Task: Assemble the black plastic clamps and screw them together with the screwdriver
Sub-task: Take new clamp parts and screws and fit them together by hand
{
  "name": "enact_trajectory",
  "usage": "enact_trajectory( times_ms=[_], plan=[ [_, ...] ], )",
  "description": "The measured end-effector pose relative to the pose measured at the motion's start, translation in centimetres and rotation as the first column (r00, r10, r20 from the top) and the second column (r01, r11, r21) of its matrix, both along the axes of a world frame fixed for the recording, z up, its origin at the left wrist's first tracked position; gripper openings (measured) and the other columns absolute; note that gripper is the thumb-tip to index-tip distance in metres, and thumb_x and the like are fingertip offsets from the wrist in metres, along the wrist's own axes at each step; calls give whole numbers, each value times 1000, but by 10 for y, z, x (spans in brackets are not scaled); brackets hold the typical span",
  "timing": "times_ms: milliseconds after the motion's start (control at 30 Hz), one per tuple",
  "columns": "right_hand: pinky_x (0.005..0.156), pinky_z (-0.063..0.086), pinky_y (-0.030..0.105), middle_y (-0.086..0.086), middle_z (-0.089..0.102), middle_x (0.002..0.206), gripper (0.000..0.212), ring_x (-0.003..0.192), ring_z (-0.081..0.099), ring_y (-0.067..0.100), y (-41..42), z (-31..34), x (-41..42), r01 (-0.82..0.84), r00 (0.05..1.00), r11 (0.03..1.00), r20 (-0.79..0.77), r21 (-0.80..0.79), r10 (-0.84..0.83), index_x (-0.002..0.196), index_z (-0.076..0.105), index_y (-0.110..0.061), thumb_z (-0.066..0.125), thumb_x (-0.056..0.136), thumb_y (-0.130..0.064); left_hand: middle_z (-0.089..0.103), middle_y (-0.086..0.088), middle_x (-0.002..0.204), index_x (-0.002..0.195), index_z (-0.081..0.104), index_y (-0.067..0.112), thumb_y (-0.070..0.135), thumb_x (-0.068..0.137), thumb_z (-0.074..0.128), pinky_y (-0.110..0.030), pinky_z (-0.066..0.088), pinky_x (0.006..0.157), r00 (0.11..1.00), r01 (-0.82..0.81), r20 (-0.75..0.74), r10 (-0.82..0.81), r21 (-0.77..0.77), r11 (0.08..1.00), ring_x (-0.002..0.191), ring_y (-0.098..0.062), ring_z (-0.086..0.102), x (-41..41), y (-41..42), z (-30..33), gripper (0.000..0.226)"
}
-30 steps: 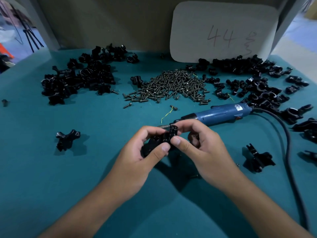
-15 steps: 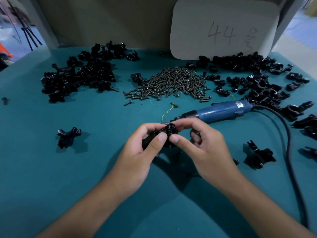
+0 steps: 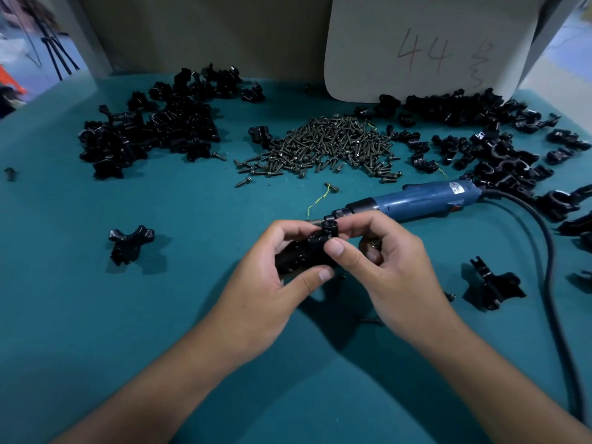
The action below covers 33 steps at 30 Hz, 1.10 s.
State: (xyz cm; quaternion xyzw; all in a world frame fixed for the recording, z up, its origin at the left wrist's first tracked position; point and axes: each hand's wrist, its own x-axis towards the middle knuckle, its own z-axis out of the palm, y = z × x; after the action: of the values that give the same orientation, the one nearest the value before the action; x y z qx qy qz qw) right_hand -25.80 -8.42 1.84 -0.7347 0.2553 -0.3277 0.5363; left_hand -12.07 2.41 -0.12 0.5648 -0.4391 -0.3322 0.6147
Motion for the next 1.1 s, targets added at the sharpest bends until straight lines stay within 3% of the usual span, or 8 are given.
enact_trajectory(
  times_ms=[167,500,700,767,833,967,1033,1100],
  plan=[
    [54,33,12,-21,64,84,29,57,37,2,1,0,-1,10,1000,1000,-3,-16,-10,98,66,-44,68,75,-60,73,2,116,110,61,38,30,81,76,-29,52,95,1000,-12,10,12,-2,1000,111,-16,69,0,-1,2,33],
    [58,35,12,-24,66,87,27,61,41,0,0,-3,-2,6,1000,998,-16,-56,-7,101,67,-42,67,79,-57,74,2,106,112,60,19,18,82,77,-16,51,84,997,-15,-78,15,-4,1000,100,-8,70,-3,0,6,35],
    [67,39,24,2,76,111,34,78,59,-3,-16,0,-3,-87,982,921,186,379,16,109,64,-16,40,88,-5,71,1,105,110,59,22,1,88,72,-11,48,84,994,-101,-42,102,36,994,99,-4,68,-1,-3,5,33],
    [72,41,27,-1,74,115,33,90,62,0,-17,-1,-5,-91,992,953,116,289,59,113,66,-21,43,94,-6,72,0,105,110,59,22,0,88,72,-12,48,85,994,-101,-37,103,36,994,100,-5,69,0,-3,4,34],
    [79,47,27,-11,71,117,28,94,63,6,-15,-4,-6,-94,995,991,-16,100,96,121,65,-34,55,95,-26,73,0,106,112,59,21,0,89,71,-14,49,86,996,-75,-46,77,34,997,101,-7,70,0,-2,3,34],
    [62,36,16,-20,66,102,28,63,40,4,-9,-9,-5,-65,992,989,-118,-136,48,122,64,-45,60,95,-41,71,10,112,122,55,25,10,88,73,-14,49,89,999,-30,-29,31,20,999,107,-6,68,0,-1,3,41],
    [63,43,28,-18,67,99,25,65,46,16,-7,-8,-3,-47,994,996,-104,-75,39,120,66,-43,63,96,-44,67,16,116,130,50,38,18,86,71,-19,50,93,998,-25,54,24,10,1000,111,-9,66,0,0,3,52],
    [79,52,47,-14,71,103,28,82,60,31,-4,-6,-1,-56,993,998,-104,-29,52,120,68,-38,60,94,-43,61,22,118,131,47,47,26,85,74,-27,50,99,983,-40,177,39,1,999,117,-12,64,1,2,5,57]
  ],
)
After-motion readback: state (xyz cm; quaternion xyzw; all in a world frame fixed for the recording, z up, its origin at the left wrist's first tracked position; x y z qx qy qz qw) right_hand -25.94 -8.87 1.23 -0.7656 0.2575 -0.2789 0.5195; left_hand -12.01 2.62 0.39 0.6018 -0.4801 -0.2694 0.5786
